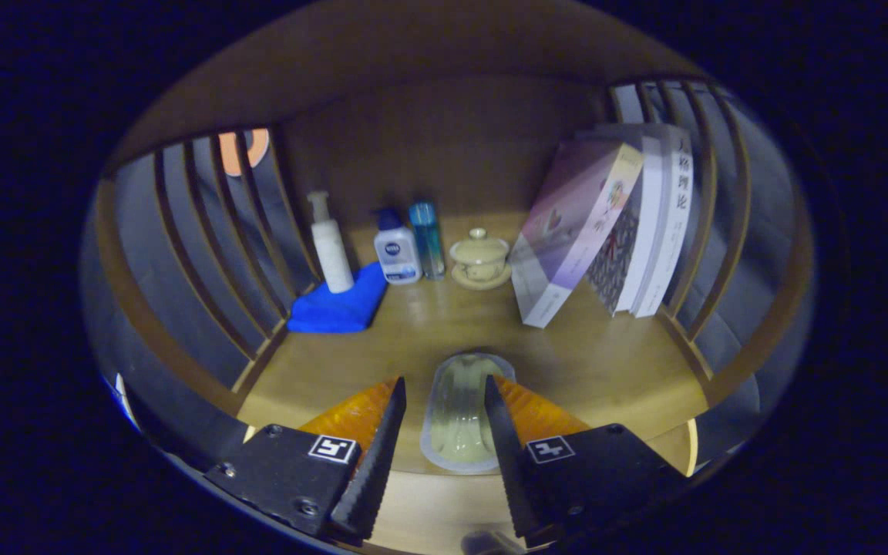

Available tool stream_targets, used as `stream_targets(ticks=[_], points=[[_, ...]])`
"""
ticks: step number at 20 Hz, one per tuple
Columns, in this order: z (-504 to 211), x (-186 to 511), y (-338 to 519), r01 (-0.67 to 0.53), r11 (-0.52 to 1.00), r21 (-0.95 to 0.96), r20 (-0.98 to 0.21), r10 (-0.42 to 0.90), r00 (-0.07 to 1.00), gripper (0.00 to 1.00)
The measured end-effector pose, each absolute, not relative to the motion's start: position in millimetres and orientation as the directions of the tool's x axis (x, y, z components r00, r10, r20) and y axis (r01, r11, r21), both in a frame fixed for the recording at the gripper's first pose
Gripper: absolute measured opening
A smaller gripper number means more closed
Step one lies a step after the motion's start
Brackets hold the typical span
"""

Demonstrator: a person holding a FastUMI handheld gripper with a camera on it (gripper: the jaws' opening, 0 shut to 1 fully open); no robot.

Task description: Pull open the drawer, take out the items inside it, and place them on the countertop above the cabinet.

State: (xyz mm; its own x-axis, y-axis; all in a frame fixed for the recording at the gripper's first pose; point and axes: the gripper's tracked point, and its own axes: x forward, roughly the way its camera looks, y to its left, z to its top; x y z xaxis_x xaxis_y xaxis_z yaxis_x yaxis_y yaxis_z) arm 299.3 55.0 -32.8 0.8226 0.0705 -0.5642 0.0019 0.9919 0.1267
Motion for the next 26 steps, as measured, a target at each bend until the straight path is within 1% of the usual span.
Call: stream_targets(ticks=[1, 2, 3, 6, 7, 11, 15, 21, 24, 26], points=[[-23, 293, 57, -0.013, 0.993, 0.121, -0.528, 0.075, 0.846, 0.79], [-14, 284, 58, -0.017, 0.993, 0.113, -0.485, 0.07, 0.872, 0.82], [-5, 274, 63, -0.033, 0.993, 0.112, -0.442, 0.079, 0.894, 0.81], [13, 232, 84, -0.079, 0.991, 0.11, -0.32, 0.111, 0.941, 0.97], [15, 219, 85, -0.079, 0.991, 0.105, -0.29, 0.106, 0.951, 1.0], [26, 172, 90, -0.085, 0.993, 0.085, -0.154, 0.098, 0.983, 1.0], [20, 130, 79, -0.05, 0.998, 0.038, -0.075, 0.053, 0.996, 1.0], [-14, 70, 58, 0.015, 0.999, 0.028, -0.024, -0.015, 1.0, 1.0], [-32, 44, 50, 0.055, 0.997, 0.055, -0.001, -0.055, 0.998, 1.0], [-48, 31, 49, 0.053, 0.997, 0.059, -0.002, -0.053, 0.999, 1.0]])
